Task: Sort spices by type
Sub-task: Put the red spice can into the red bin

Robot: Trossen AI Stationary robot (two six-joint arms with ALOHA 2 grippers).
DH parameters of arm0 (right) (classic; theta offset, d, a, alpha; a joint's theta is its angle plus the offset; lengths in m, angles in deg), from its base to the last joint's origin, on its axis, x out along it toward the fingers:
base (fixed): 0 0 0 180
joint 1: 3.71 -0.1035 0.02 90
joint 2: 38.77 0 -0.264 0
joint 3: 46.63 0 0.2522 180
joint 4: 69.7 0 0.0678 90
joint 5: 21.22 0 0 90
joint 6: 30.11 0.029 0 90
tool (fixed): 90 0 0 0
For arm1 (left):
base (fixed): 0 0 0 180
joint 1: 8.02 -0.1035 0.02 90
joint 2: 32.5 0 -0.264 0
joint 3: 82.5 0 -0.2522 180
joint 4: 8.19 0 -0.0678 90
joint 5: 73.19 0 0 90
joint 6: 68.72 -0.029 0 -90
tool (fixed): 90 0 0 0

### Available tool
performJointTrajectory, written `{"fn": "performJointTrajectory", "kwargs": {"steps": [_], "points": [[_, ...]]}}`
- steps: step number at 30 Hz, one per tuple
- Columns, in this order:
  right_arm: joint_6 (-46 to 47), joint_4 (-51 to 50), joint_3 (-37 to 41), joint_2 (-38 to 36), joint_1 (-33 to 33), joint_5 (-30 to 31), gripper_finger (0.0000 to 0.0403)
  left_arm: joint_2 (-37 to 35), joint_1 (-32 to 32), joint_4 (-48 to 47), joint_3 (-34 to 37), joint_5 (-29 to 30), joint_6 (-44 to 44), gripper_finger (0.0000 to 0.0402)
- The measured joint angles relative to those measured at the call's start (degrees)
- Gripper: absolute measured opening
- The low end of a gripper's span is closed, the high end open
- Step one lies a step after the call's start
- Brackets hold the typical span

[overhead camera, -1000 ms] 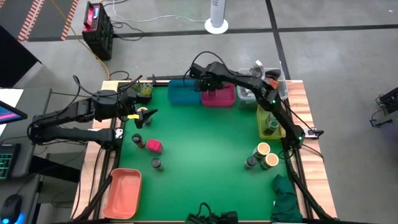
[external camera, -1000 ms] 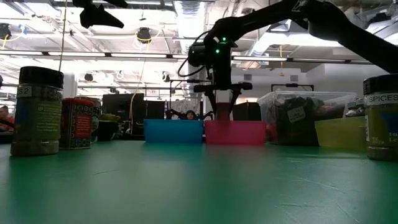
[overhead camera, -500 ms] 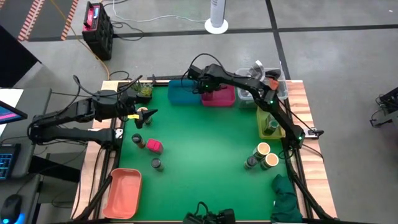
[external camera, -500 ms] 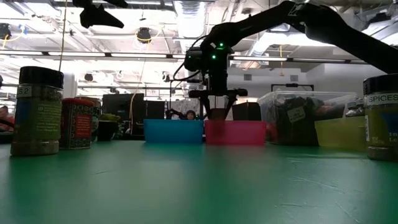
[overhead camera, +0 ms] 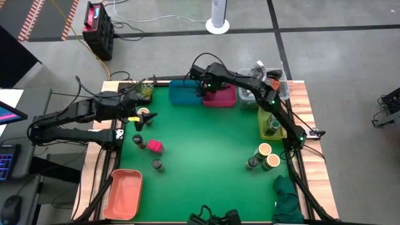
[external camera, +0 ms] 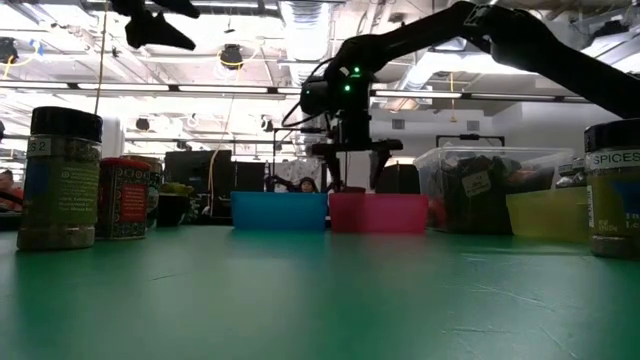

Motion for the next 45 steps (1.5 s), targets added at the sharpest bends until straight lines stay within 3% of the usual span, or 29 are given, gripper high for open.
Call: {"fn": "performJointTrajectory", "kwargs": {"steps": [6,12,18,22,29,38,45], "points": [[-5.04,-5.68,-2.81,-1.78,-2.11,4.41,0.0375,0.88,0.0,-8.72,0.0,-8.18,0.58,0.0322],[-6.61,-5.4,-2.9,-7.59,-5.72,7.08,0.0374,4.09,-0.04,-19.59,0.02,-8.38,-1.56,0.0322],[-8.04,-2.42,-2.94,-13.37,-12.85,8.07,0.0374,8.54,-0.02,-25.0,0.15,-16.79,-10.98,0.0322],[-7.77,-1.41,-2.89,-15.06,-18.73,9.81,0.0374,11.11,0.0,-25.63,2.09,-20.89,-17.25,0.0322],[-2.41,-3.61,-2.89,-16.12,-28.25,15.13,0.0374,13.22,0.0,-24.2,4.39,-21.91,-23.49,0.0322],[1.67,-12.5,-2.85,-16.47,-34.21,13.18,0.0374,13.2,3.74,-18.03,7.26,-23.66,-23.75,0.0322],[-0.3,-11.57,-2.85,-21.15,-37.99,11.05,0.0374,13.2,7.5,-13.06,10.59,-23.66,-27.16,0.0322]]}}
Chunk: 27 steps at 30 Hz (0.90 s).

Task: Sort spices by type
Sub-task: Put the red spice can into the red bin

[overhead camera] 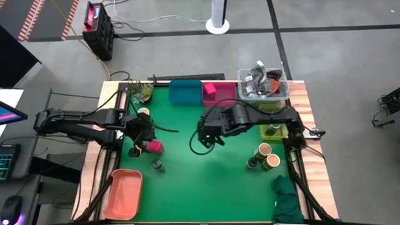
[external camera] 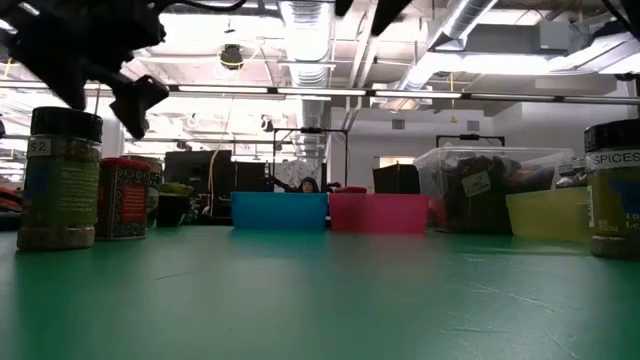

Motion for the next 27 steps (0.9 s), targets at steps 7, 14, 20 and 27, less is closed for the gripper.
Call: {"fn": "performJointTrajectory", "kwargs": {"steps": [7,14,20,27], "points": [[0.74,2.38,-0.04,-5.31,-2.37,1.55,0.0374,0.35,1.72,4.59,1.41,7.58,-2.79,0.0322],[1.76,1.82,-0.02,-5.63,-3.31,2.52,0.0374,4.96,2.45,5.04,1.41,2.88,3.6,0.0322],[2.43,1.36,0.28,-5.5,-3.68,2.57,0.0374,11.63,5.8,4.3,-0.19,11.45,5.1,0.0322],[2.46,-0.58,0.28,-5.47,-3.84,2.57,0.0374,18.69,6.73,1.77,-0.36,12.79,4.19,0.0322]]}}
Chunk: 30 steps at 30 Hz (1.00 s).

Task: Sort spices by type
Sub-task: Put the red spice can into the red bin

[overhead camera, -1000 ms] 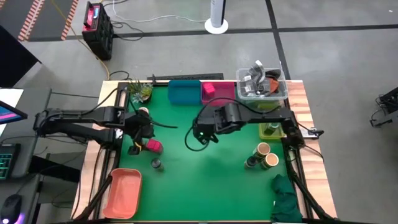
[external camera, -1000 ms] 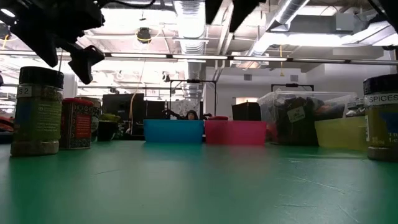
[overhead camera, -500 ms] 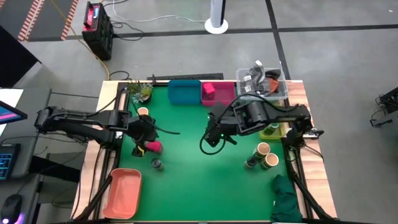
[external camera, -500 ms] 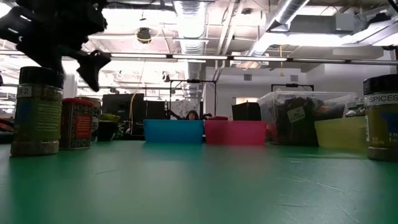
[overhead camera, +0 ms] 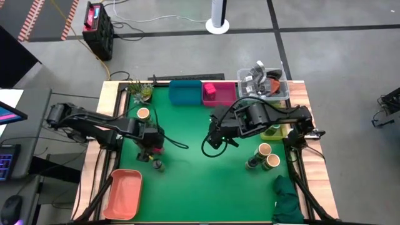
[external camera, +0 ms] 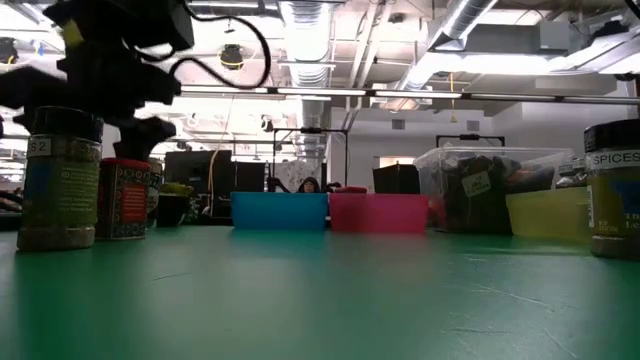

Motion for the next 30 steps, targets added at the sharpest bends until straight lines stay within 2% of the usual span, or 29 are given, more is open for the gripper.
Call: {"fn": "performJointTrajectory", "kwargs": {"steps": [4,11,18,24,30], "points": [[0.0,-0.33,0.0,0.0,-0.13,0.02,0.0374,2.62,-0.02,-0.09,0.0,0.46,0.12,0.0301],[-1.81,-0.71,0.0,-0.78,-1.77,-1.16,0.0374,2.03,-0.58,-0.54,-2.0,2.1,1.78,0.0198],[-2.47,0.21,2.55,-2.54,-1.71,-1.44,0.0374,3.46,-3.15,2.24,-7.37,1.0,-1.97,0.0198],[-3.99,9.09,4.55,-2.45,-2.58,-5.63,0.0374,10.7,-5.2,4.57,-11.59,-0.66,-1.84,0.0198],[-4.17,14.69,1.68,-3.11,-4.43,-5.07,0.0374,16.82,-6.32,8.43,-15.61,-0.71,-3.24,0.0207]]}}
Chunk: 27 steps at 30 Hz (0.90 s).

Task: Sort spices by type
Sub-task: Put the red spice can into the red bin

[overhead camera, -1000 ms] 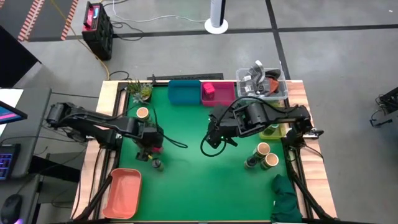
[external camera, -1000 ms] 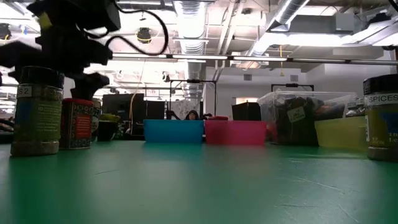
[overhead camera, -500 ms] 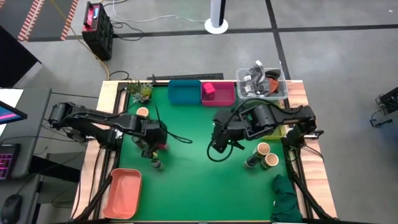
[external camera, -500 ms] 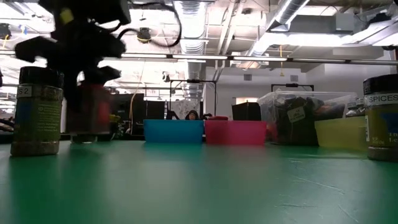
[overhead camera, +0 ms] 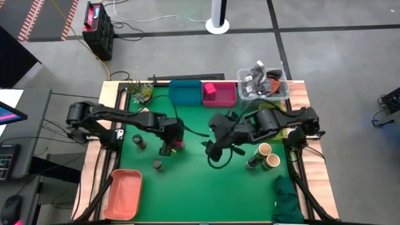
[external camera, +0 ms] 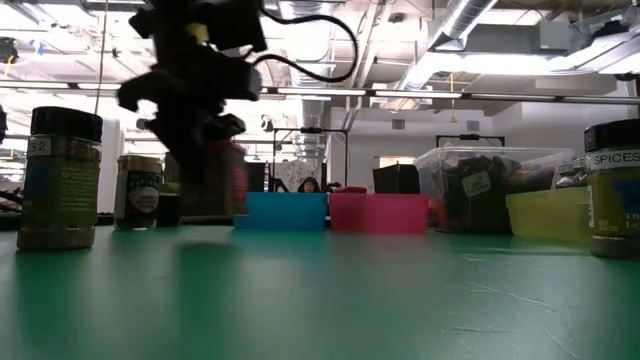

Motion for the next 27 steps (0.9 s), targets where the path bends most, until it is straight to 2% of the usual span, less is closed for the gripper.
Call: {"fn": "performJointTrajectory", "kwargs": {"steps": [3,6,12,18,23,27], "points": [[-1.58,2.05,-3.12,-0.25,-0.07,3.08,0.0374,2.5,-0.68,1.99,-1.47,-1.5,-0.59,0.0204],[-5.81,8.15,-2.76,-0.64,0.67,6.4,0.0374,4.6,-1.3,3.06,-2.76,-2.32,-0.56,0.0204],[-11.88,11.59,-0.81,0.76,4.67,5.6,0.0365,5.67,-1.72,4.13,-3.89,-2.57,-0.78,0.0205],[-11.01,9.31,5.06,0.3,5.17,5.11,0.0338,5.67,-2.42,4.88,-3.96,-2.57,-0.11,0.0207],[-6.2,2.91,8.55,-0.58,3.19,5.1,0.032,5.67,-2.53,6.72,-3.96,-2.57,0.93,0.0207],[-1.84,-0.37,12.39,-4.44,0.13,7.16,0.0316,5.67,-2.53,7.11,-3.96,-2.55,1.02,0.0207]]}}
